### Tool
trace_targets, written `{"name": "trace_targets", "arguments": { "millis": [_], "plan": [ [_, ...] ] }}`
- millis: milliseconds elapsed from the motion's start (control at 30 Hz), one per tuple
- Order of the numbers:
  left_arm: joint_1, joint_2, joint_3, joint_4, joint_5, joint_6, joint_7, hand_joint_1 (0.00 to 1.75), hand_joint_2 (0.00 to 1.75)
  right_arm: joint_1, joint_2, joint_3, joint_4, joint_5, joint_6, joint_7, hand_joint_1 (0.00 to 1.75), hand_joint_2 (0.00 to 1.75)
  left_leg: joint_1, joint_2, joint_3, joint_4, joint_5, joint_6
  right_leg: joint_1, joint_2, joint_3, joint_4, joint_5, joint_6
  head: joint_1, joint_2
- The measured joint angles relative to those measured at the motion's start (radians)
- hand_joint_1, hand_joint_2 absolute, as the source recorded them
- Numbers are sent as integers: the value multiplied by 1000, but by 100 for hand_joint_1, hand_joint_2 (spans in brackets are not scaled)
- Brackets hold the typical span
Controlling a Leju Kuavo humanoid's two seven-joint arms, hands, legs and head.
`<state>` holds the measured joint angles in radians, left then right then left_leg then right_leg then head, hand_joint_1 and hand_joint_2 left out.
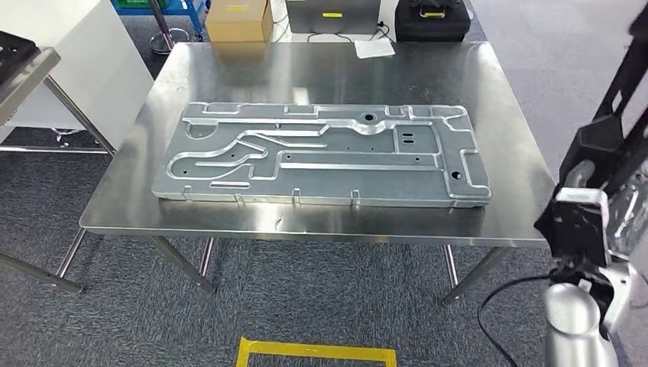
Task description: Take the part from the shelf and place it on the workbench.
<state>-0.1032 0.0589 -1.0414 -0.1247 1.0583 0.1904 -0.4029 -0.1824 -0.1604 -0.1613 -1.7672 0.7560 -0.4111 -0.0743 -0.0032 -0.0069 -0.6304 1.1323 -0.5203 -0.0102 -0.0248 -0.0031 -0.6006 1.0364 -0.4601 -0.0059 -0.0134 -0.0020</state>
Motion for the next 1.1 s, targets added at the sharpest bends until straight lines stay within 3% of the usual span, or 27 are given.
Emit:
{"name": "trace_targets", "arguments": {
  "millis": [67,100,133,167,233,300,400,467,500,567,600,633,667,733,800,867,967,1033,1100],
  "plan": [
    [-4,0,-11,0,-2,-3,7,0,175,-71,-32,20,54,130,32,38,175,175,4,0,-66,137,-56,-7,0,0,-1,1,0,-3,-2,0],
    [-6,0,-16,0,-4,-5,12,0,175,-117,-48,36,90,209,44,57,175,175,6,1,-91,182,-65,-9,0,1,-1,2,0,-3,-2,0],
    [-10,0,-23,0,-6,-6,17,0,175,-167,-63,58,131,296,53,75,175,175,7,1,-99,190,-54,-9,0,3,0,3,0,-3,-2,0],
    [-15,1,-29,0,-8,-6,22,0,175,-218,-76,83,172,383,60,90,175,175,7,1,-87,157,-24,-8,0,4,1,3,-1,-2,-2,0],
    [-25,2,-41,0,-9,-6,31,0,175,-313,-93,143,251,533,74,109,175,175,6,2,-28,18,51,1,0,5,5,3,-2,0,-2,0],
    [-35,4,-53,0,-10,-7,37,0,175,-396,-101,210,323,641,88,117,175,175,1,4,15,-83,86,11,2,5,4,2,-1,9,-1,0],
    [-42,4,-69,0,-6,-7,44,0,175,-483,-100,314,419,743,115,113,175,175,-1,0,20,-107,92,22,4,3,3,-4,3,27,-1,0],
    [-46,4,-79,0,-3,-7,46,0,175,-534,-92,387,480,780,141,106,175,175,4,-1,24,-121,100,33,4,2,-8,19,-16,35,0,0],
    [-48,3,-84,0,-2,-8,46,0,175,-556,-87,419,509,791,154,103,175,175,6,0,26,-127,104,37,4,2,-26,58,-39,37,1,0],
    [-51,3,-92,0,-2,-9,47,0,175,-590,-73,477,567,805,177,100,175,175,4,0,26,-128,105,42,3,3,-88,188,-98,39,2,0],
    [-52,4,-95,0,-1,-9,48,0,175,-600,-65,504,595,808,186,98,175,175,4,-1,26,-128,104,43,3,3,-118,245,-115,40,2,0],
    [-52,4,-97,0,2,-9,48,0,175,-607,-57,529,622,810,191,96,175,175,3,-2,27,-127,103,43,3,3,-136,274,-114,40,2,0],
    [-52,4,-100,0,5,-10,49,0,175,-612,-48,554,646,811,193,94,175,175,3,-3,27,-125,102,42,3,3,-134,259,-92,39,2,0],
    [-52,3,-104,-1,12,-14,49,0,175,-619,-31,590,680,808,189,94,175,175,3,-7,28,-119,96,39,3,3,-82,134,-18,33,2,0],
    [-53,3,-110,-1,16,-18,47,0,175,-626,-15,614,706,806,180,97,175,175,1,-10,22,-110,90,31,8,3,-35,24,23,25,2,0],
    [-52,2,-114,-1,17,-19,47,0,175,-629,-4,629,724,805,176,101,175,175,-1,-11,17,-108,90,22,13,4,-28,1,23,19,1,0],
    [-51,4,-116,-1,18,-21,46,0,175,-633,10,639,742,803,175,103,175,175,-1,-10,10,-89,72,8,5,2,-22,-9,25,6,0,0],
    [-51,5,-116,-1,20,-25,43,0,175,-637,17,642,750,796,174,104,175,175,3,-6,-30,3,24,-2,1,0,-14,-15,23,-3,-3,0],
    [-50,5,-116,-1,25,-27,41,0,175,-636,24,645,760,787,172,105,175,175,9,-2,-97,137,-24,-9,1,1,-10,-15,15,-8,-4,0]
  ]
}}
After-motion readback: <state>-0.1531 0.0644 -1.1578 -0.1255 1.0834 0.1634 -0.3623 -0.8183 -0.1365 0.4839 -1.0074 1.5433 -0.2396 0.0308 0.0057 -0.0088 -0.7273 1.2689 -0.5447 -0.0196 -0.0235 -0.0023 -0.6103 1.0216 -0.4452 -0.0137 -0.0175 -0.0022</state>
